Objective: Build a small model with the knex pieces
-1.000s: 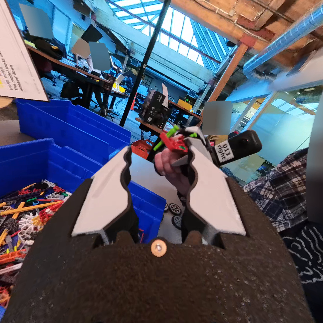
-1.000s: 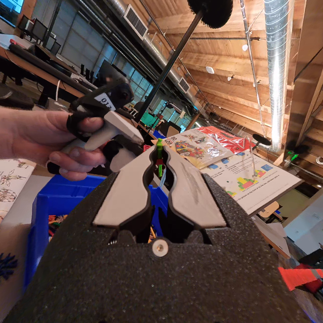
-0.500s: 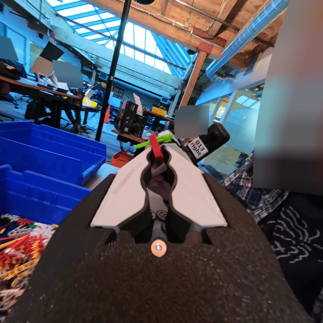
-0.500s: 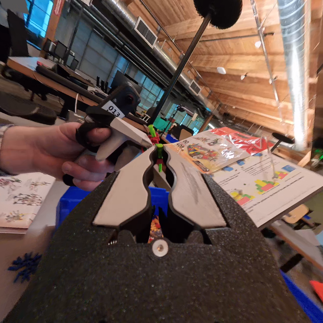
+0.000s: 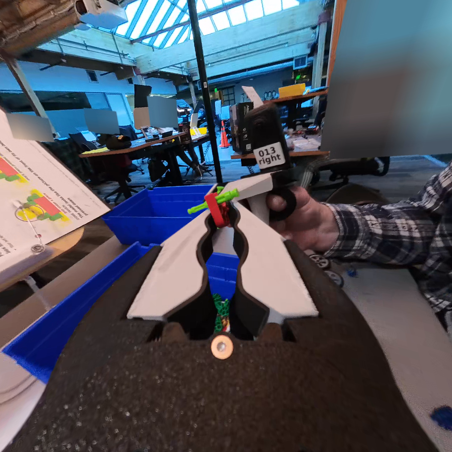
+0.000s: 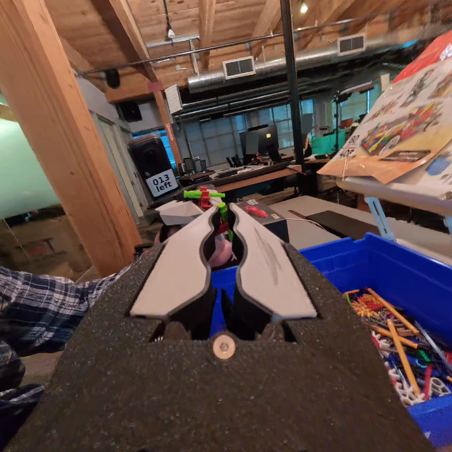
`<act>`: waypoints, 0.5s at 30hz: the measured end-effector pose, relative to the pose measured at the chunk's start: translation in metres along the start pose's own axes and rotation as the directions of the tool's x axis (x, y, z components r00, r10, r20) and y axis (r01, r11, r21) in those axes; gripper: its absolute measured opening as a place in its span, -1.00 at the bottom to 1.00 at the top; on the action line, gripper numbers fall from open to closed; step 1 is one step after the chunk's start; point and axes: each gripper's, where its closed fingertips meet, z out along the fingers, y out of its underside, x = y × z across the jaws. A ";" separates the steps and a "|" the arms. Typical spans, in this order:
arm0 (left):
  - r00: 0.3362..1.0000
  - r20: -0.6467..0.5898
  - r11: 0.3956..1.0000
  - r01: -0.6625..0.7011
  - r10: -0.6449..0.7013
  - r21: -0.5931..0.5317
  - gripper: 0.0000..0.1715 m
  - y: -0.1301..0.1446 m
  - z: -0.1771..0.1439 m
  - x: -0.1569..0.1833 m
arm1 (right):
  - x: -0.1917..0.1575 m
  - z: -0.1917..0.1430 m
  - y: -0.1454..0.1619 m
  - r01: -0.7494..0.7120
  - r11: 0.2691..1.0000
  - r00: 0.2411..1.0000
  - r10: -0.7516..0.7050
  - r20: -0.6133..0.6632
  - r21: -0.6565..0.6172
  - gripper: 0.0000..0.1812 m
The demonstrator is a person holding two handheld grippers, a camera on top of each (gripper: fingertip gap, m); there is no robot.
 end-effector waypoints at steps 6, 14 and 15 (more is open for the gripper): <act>0.991 0.012 0.991 -0.132 0.132 -0.018 -0.94 0.002 0.000 0.003 | -0.001 0.000 0.004 -0.037 0.997 0.999 0.038 0.014 -0.071 -0.96; 0.914 0.080 0.908 -0.381 0.399 -0.176 -0.94 0.015 0.004 0.002 | 0.003 -0.002 0.014 -0.164 0.975 0.984 0.173 0.047 -0.152 -0.96; 0.895 0.087 0.886 -0.411 0.436 -0.213 -0.95 0.021 0.004 -0.001 | 0.007 -0.003 0.018 -0.164 0.973 0.985 0.171 0.029 -0.165 -0.96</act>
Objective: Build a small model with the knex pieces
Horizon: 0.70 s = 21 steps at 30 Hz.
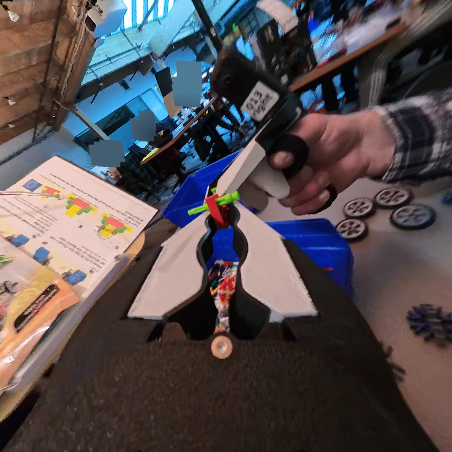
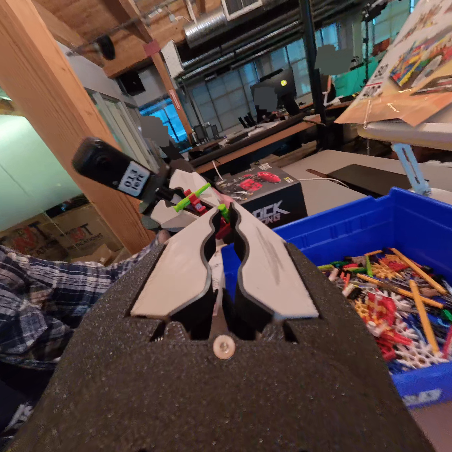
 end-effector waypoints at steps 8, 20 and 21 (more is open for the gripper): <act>0.974 -0.095 0.976 0.210 -0.204 0.057 -0.92 -0.008 -0.002 -0.001 | 0.001 -0.003 -0.003 0.405 0.911 0.901 -0.412 -0.136 -0.076 -0.94; 0.960 -0.063 0.961 0.275 -0.273 0.039 -0.91 0.005 -0.004 -0.013 | 0.015 -0.016 -0.005 0.637 0.736 0.697 -0.677 -0.238 -0.227 -0.86; 0.961 -0.074 0.962 0.272 -0.268 0.041 -0.91 0.005 -0.004 -0.012 | 0.015 -0.015 -0.003 0.640 0.734 0.696 -0.679 -0.232 -0.227 -0.86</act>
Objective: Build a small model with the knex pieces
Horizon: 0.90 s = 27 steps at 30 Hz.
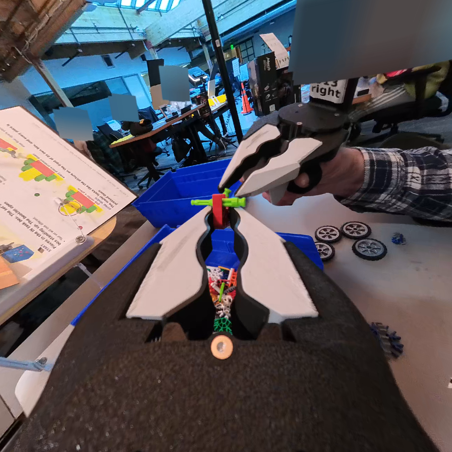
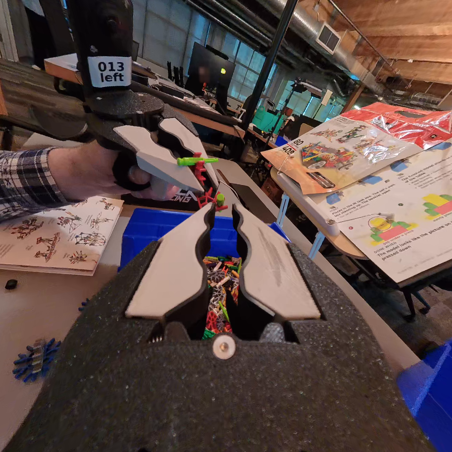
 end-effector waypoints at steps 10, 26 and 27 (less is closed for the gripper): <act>1.000 -0.015 1.000 0.023 -0.024 -0.014 -0.89 0.003 0.005 0.005 | -0.003 0.006 0.003 0.000 1.000 1.000 0.000 -0.009 -0.002 -0.96; 0.910 -0.057 0.908 0.414 -0.411 0.068 -0.39 -0.004 0.000 -0.014 | 0.017 0.005 -0.006 0.095 0.996 0.974 -0.092 -0.206 0.004 -0.95; 0.904 -0.070 0.903 0.426 -0.422 0.053 -0.40 -0.002 0.002 -0.011 | 0.017 0.004 -0.008 0.097 0.995 0.973 -0.091 -0.212 0.020 -0.95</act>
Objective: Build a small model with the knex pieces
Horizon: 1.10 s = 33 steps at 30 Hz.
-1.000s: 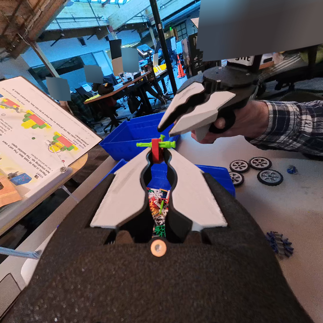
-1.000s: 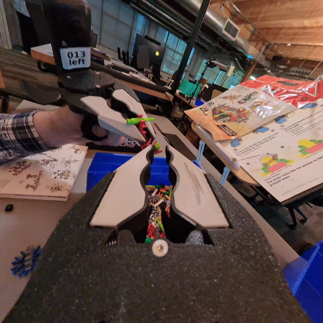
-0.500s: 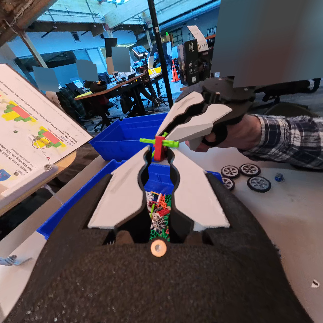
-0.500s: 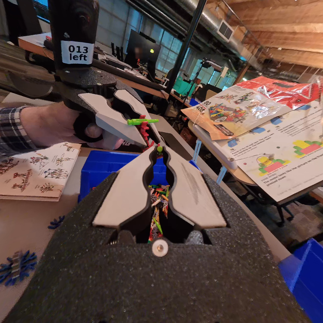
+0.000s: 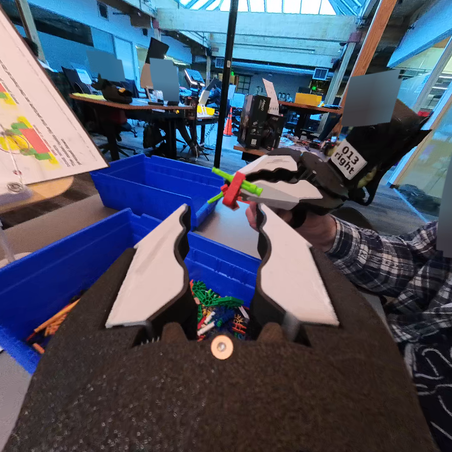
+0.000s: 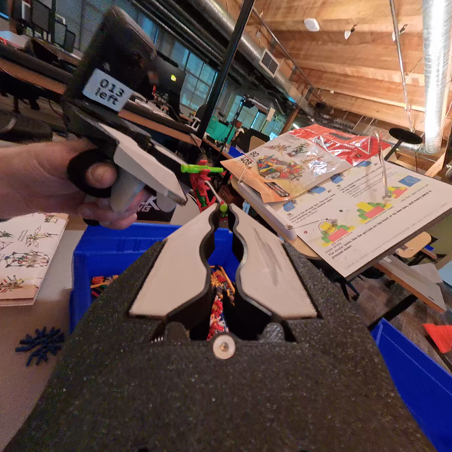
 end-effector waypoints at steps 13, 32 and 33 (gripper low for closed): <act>0.999 -0.054 0.998 0.006 -0.003 0.059 -0.71 -0.002 0.002 0.010 | -0.012 0.000 -0.012 0.045 0.996 0.999 -0.046 0.017 0.071 -0.96; 0.939 0.029 0.939 -0.342 0.343 -0.034 -0.94 -0.001 0.001 0.024 | -0.016 -0.003 -0.017 -0.427 0.900 0.875 0.386 0.292 0.090 -0.96; 0.941 0.016 0.941 -0.337 0.338 -0.027 -0.94 -0.001 0.000 0.025 | -0.016 -0.003 -0.016 -0.450 0.889 0.861 0.406 0.306 0.086 -0.96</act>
